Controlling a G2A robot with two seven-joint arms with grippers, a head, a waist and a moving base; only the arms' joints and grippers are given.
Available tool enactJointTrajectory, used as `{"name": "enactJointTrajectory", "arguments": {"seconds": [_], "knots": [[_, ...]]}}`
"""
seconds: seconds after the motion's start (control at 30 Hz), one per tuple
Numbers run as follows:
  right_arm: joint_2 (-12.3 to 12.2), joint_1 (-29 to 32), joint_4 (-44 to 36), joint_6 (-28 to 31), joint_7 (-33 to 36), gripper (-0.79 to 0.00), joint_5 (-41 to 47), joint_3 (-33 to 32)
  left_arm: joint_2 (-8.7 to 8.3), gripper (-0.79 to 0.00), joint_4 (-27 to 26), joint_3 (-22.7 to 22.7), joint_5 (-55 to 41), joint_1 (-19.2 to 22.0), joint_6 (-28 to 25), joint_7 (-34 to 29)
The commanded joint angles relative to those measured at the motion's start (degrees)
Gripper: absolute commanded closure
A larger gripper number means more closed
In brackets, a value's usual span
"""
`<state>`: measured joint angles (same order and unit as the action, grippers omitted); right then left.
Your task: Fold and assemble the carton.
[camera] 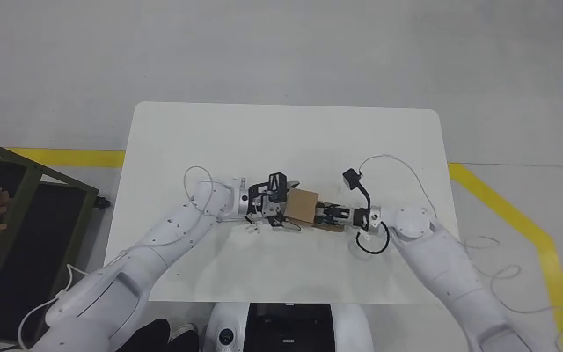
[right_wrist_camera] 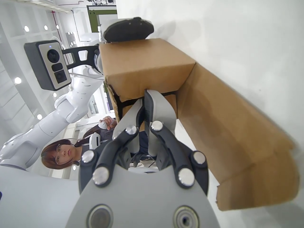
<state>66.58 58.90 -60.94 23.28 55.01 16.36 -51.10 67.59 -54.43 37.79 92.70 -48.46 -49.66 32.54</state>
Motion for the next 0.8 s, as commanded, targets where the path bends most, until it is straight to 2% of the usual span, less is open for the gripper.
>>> {"name": "enactJointTrajectory", "arguments": {"seconds": [0.0,0.43,0.77], "knots": [[0.2,-0.3,0.5,0.5,0.2,0.000,0.4,0.2,0.04,-0.785,0.0,0.0,0.2,0.1,0.0,0.0],[2.2,-2.9,5.6,2.9,2.2,0.000,4.1,2.6,0.34,-0.785,0.6,-0.1,0.2,0.2,-0.2,0.1],[2.8,-3.7,7.4,3.6,2.9,0.000,4.6,2.8,0.49,-0.785,0.9,-0.1,0.4,0.3,-0.3,0.6]]}}
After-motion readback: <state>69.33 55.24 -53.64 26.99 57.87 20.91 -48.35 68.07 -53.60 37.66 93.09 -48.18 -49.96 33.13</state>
